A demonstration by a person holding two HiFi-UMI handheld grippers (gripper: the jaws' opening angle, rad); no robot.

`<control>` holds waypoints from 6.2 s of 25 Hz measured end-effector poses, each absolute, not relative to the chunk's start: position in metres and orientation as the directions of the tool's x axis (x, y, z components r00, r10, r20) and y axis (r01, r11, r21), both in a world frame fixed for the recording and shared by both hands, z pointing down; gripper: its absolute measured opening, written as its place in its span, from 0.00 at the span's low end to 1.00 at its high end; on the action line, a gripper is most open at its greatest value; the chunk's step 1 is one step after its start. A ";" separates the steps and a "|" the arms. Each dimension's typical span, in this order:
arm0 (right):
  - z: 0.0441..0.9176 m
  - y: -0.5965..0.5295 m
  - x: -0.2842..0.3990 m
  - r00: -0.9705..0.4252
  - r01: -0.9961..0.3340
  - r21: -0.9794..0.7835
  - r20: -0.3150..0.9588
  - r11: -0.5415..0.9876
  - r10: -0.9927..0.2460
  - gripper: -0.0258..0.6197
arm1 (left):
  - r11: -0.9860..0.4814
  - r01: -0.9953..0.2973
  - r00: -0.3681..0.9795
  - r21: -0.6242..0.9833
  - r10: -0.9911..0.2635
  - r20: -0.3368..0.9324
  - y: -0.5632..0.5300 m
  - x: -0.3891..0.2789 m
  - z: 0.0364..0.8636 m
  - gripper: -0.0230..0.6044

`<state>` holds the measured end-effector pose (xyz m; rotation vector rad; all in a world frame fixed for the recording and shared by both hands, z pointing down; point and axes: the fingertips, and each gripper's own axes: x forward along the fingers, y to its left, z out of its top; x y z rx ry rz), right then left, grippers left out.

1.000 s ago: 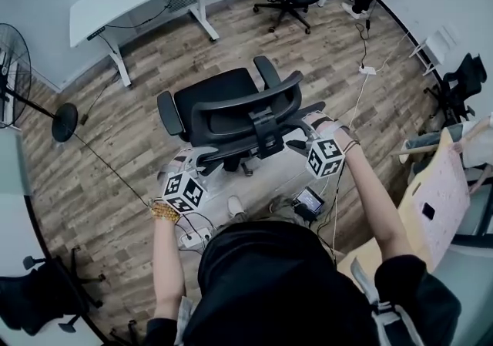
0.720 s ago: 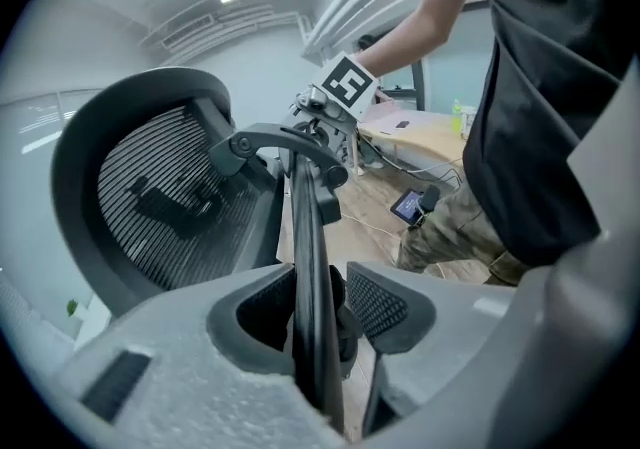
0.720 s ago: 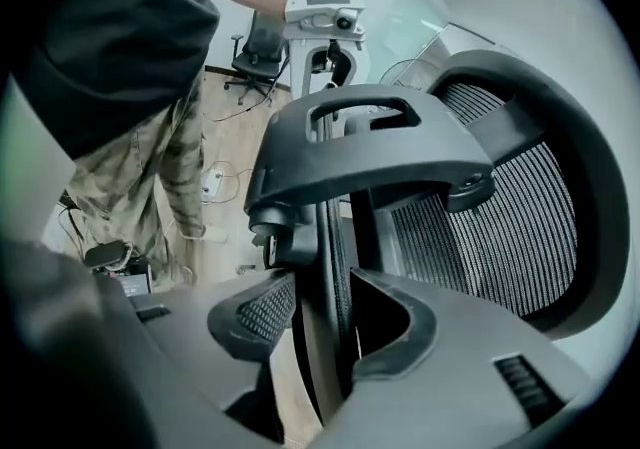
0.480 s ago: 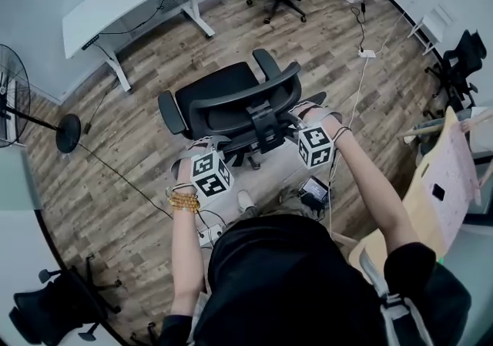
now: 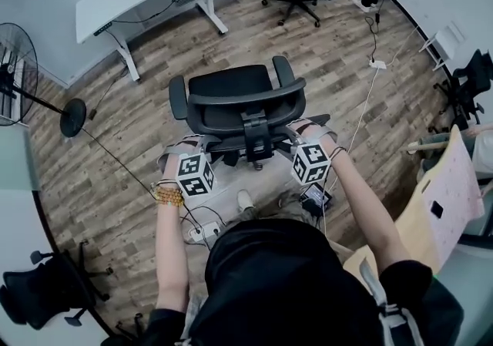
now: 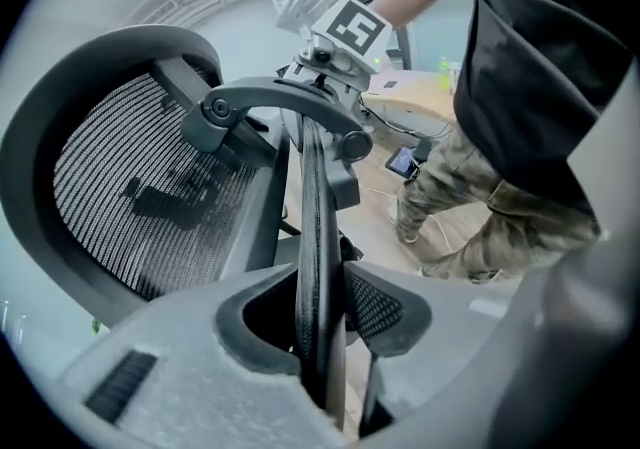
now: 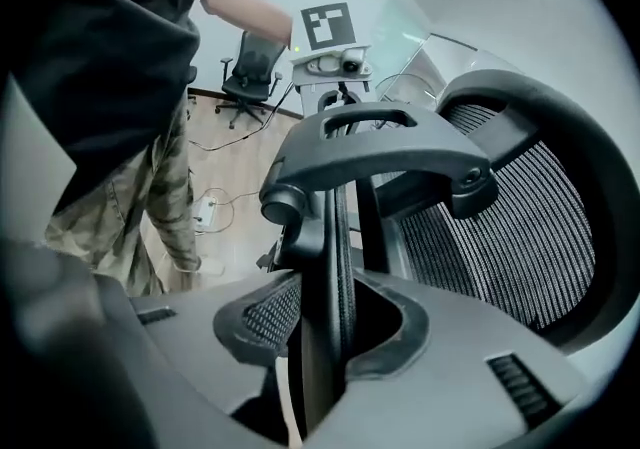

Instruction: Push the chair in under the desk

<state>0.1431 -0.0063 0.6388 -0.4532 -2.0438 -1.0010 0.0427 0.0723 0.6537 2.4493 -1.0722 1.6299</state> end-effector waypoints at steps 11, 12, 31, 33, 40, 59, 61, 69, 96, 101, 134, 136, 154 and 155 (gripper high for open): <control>0.641 0.004 0.132 -0.606 0.606 0.482 0.795 0.632 -0.026 0.23 | -0.742 -0.556 0.170 -0.376 -0.544 0.822 0.082 0.031 0.655 0.25; 0.641 0.005 0.131 -0.608 0.607 0.485 0.794 0.629 -0.026 0.23 | -0.739 -0.559 0.167 -0.376 -0.544 0.822 0.083 0.031 0.655 0.25; 0.646 0.030 0.106 -0.633 0.674 0.521 0.773 0.524 0.045 0.23 | -0.658 -0.647 0.087 -0.386 -0.566 0.820 0.123 0.018 0.658 0.25; 0.645 0.034 0.103 -0.632 0.682 0.522 0.773 0.512 0.055 0.23 | -0.645 -0.658 0.078 -0.390 -0.573 0.816 0.128 0.017 0.658 0.25; 0.645 0.048 0.090 -0.627 0.704 0.522 0.776 0.481 0.074 0.24 | -0.614 -0.673 0.047 -0.412 -0.592 0.805 0.146 0.008 0.658 0.25; 0.647 0.053 0.078 -0.642 0.689 0.561 0.766 0.459 0.028 0.25 | -0.610 -0.671 0.043 -0.421 -0.599 0.800 0.153 -0.003 0.657 0.26; 0.648 0.053 0.077 -0.641 0.689 0.561 0.767 0.458 0.025 0.25 | -0.612 -0.669 0.044 -0.422 -0.599 0.800 0.153 -0.003 0.656 0.26; 0.648 0.051 0.077 -0.641 0.690 0.563 0.767 0.456 0.022 0.25 | -0.615 -0.673 0.049 -0.410 -0.591 0.805 0.151 -0.003 0.656 0.26; 0.650 0.050 0.078 -0.590 0.731 0.503 0.805 0.461 0.058 0.24 | -0.623 -0.693 0.015 -0.362 -0.515 0.857 0.149 -0.005 0.667 0.25; 0.650 0.052 0.075 -0.559 0.749 0.466 0.826 0.471 0.073 0.23 | -0.643 -0.705 0.052 -0.300 -0.469 0.882 0.151 -0.008 0.669 0.24; 0.652 0.029 0.024 -0.577 0.755 0.490 0.813 0.436 0.085 0.22 | -0.643 -0.708 0.041 -0.292 -0.450 0.892 0.129 -0.054 0.672 0.23; 0.652 0.030 0.019 -0.570 0.757 0.480 0.817 0.443 0.089 0.22 | -0.645 -0.704 0.038 -0.297 -0.453 0.891 0.129 -0.059 0.673 0.23; 0.654 0.056 -0.033 -0.531 0.738 0.425 0.845 0.524 0.062 0.21 | -0.705 -0.624 0.055 -0.337 -0.470 0.881 0.146 -0.121 0.675 0.22; 0.654 0.059 -0.037 -0.535 0.734 0.432 0.843 0.525 0.054 0.21 | -0.708 -0.618 0.057 -0.343 -0.475 0.878 0.148 -0.126 0.675 0.22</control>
